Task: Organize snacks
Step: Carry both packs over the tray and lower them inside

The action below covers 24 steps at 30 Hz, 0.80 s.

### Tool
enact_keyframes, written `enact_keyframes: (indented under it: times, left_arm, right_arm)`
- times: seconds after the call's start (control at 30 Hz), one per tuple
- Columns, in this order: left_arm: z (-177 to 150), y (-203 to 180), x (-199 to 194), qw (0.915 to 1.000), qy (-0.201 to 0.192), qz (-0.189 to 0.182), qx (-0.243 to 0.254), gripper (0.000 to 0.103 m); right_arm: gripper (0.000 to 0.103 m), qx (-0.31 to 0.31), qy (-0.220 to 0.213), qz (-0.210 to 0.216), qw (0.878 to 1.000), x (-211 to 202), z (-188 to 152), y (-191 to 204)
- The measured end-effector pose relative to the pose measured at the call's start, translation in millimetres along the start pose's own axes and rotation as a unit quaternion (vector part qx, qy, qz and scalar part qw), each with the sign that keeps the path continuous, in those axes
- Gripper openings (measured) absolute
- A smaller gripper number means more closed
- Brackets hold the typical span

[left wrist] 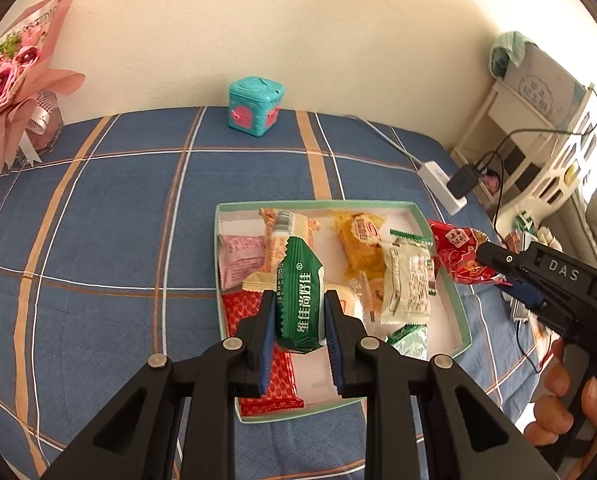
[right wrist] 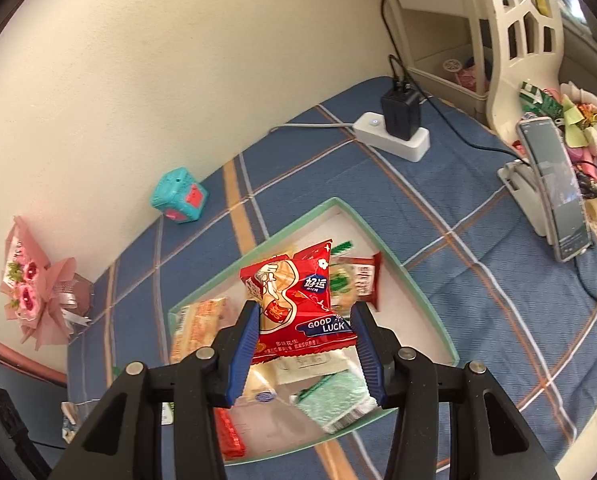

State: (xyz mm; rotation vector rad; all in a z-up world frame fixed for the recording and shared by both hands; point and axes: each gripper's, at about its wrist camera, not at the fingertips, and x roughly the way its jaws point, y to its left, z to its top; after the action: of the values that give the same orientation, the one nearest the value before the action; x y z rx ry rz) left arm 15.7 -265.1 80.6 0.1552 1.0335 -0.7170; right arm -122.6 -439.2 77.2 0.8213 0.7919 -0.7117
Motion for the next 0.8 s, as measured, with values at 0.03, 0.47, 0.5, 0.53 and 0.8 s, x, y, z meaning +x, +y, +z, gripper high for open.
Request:
enact_keyframes:
  times: [0.03,0.47,0.5,0.53,0.8]
  left_arm:
    - [-1,-2,2,1.0,0.004,0.0,0.003,0.024]
    - [-20,-24,28,0.9977,0.06,-0.019,0.026,0.024]
    - [-20,-24,29,0.9976,0.062,-0.02,0.027,0.024]
    - [-20,-24,30,0.9975,0.063,-0.021,0.026,0.024]
    - [-21,-18,36,0.9953,0.084,-0.047,0.006,0.024]
  right_arm:
    - [0.049,0.001,0.0,-0.01,1.0,1,0,-4]
    - [0.05,-0.017,0.037,-0.086,0.995,23,0,-27]
    - [0.05,-0.021,0.041,-0.091,0.995,26,-1,-26]
    - [0.05,-0.026,0.046,-0.096,0.994,29,-2,-26]
    - [0.05,-0.041,0.074,-0.117,0.99,43,-8,-26]
